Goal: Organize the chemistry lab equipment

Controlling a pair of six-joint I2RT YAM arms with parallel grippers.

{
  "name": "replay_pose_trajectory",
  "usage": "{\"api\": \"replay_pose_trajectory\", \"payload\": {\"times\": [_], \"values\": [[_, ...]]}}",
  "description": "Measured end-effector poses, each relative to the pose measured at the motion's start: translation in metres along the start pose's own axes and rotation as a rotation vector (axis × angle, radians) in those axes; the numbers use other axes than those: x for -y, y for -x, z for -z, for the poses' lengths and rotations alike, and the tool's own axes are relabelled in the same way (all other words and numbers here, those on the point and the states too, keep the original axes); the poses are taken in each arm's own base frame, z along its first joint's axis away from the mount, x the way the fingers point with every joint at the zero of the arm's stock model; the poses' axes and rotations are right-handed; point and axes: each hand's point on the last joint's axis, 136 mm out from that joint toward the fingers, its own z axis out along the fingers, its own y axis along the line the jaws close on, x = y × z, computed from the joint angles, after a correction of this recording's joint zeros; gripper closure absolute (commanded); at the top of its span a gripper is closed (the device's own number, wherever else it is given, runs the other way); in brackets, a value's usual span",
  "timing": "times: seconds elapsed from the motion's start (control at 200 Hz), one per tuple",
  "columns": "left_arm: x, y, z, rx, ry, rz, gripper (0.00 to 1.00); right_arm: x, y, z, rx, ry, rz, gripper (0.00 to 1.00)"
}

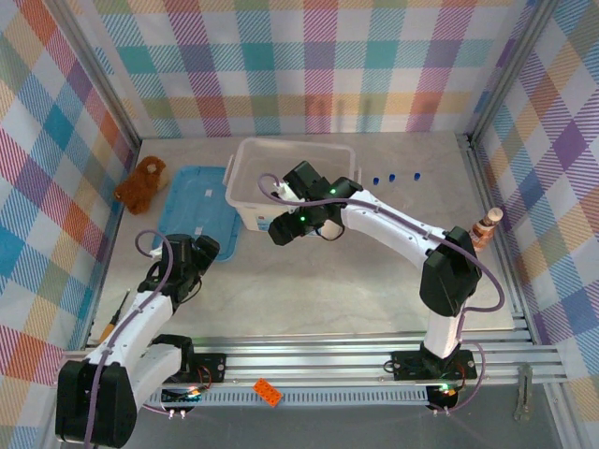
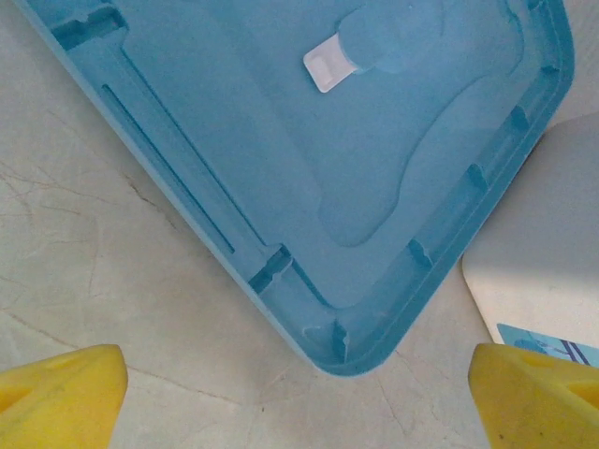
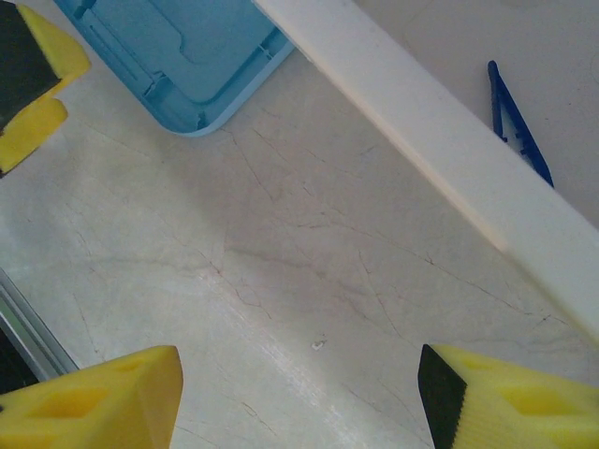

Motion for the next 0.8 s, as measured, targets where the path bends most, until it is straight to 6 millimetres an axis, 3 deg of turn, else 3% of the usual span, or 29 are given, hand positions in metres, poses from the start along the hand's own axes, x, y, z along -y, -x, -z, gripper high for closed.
{"api": "replay_pose_trajectory", "payload": {"times": [0.19,0.455,0.64,0.8], "values": [[0.0,0.001,-0.011,0.008,-0.003,0.022,0.05,-0.006,-0.008,0.01,0.01,0.024,-0.004,0.29],[0.005,0.005,-0.023,0.027,-0.026,0.044,0.05,-0.005,-0.049,0.06,0.064,0.006,-0.075,0.28],[0.002,0.003,-0.035,0.026,-0.023,0.071,0.05,0.021,-0.096,0.049,0.013,-0.091,-0.187,0.26],[0.001,0.004,-0.041,0.029,-0.034,0.099,0.05,0.059,-0.128,0.044,0.011,-0.178,-0.353,0.25]]}}
